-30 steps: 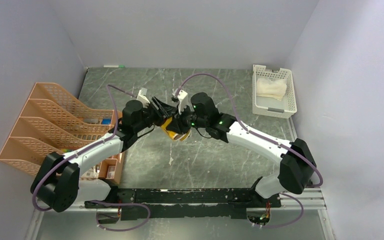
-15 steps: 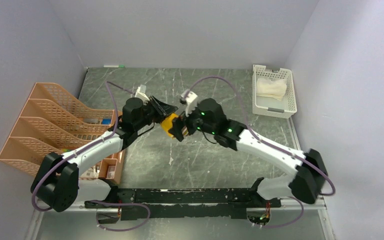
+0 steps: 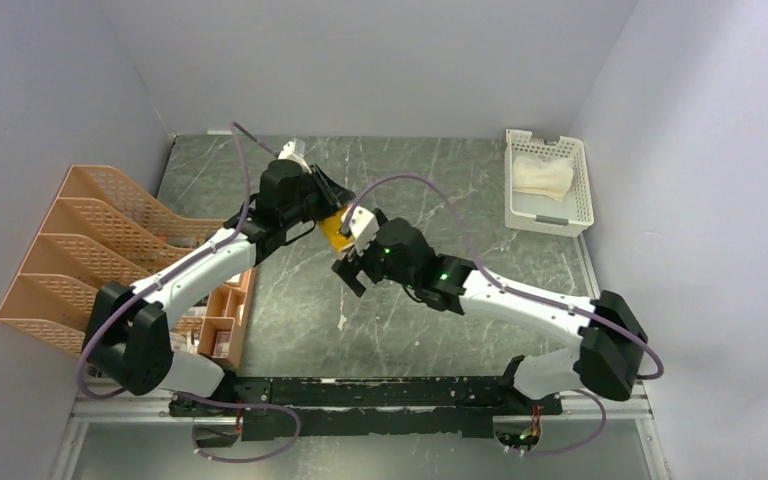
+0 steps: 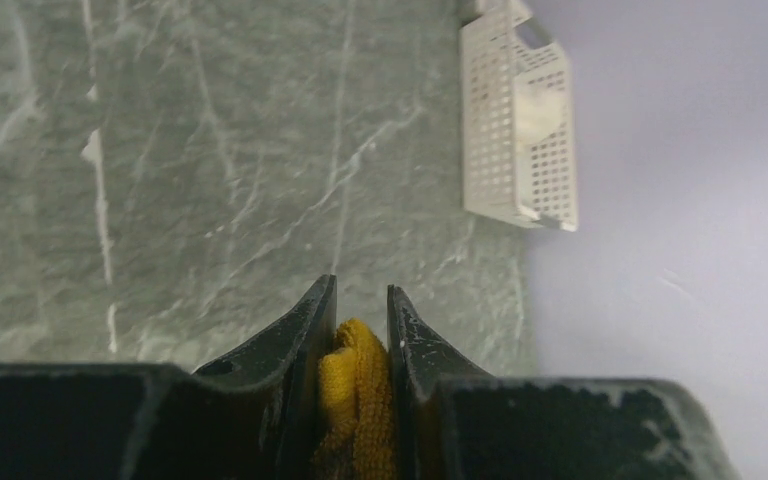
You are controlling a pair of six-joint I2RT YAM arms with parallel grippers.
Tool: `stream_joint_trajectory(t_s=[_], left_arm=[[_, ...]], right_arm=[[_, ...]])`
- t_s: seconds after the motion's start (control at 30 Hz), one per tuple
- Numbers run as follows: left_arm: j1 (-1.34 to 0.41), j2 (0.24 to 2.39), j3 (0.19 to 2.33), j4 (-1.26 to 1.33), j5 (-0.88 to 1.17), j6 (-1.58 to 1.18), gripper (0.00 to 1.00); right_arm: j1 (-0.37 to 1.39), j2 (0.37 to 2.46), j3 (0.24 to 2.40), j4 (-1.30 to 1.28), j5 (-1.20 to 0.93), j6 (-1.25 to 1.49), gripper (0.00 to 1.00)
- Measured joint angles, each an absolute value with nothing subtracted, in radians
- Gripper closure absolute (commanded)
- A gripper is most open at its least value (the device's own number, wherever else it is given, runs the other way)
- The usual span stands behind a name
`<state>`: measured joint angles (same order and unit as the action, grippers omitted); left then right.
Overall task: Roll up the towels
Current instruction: Place the towel in the bin.
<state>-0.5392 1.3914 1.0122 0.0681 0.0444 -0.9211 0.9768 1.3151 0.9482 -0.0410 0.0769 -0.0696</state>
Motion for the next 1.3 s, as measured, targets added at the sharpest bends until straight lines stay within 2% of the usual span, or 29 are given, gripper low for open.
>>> stream_joint_trajectory(t_s=[0.27, 0.57, 0.77, 1.13, 1.3], left_arm=[[-0.539, 1.440, 1.012, -0.008, 0.036, -0.904, 0.93], [-0.539, 1.441, 1.020, -0.031, 0.024, -0.890, 0.93], [-0.540, 1.459, 1.045, -0.039, 0.025, -0.889, 0.93], [-0.540, 1.468, 1.090, -0.078, 0.020, -0.871, 0.93], [-0.539, 1.468, 1.097, -0.083, 0.022, -0.871, 0.93]], right_arm=[[1.013, 1.470, 1.011, 0.014, 0.255, -0.157, 0.00], [1.020, 1.523, 1.061, 0.103, 0.379, -0.211, 0.00], [1.021, 1.624, 1.119, 0.097, 0.345, -0.217, 0.00], [0.938, 1.590, 1.116, 0.087, 0.110, -0.117, 0.00], [0.927, 1.598, 1.116, 0.060, 0.118, -0.079, 0.00]])
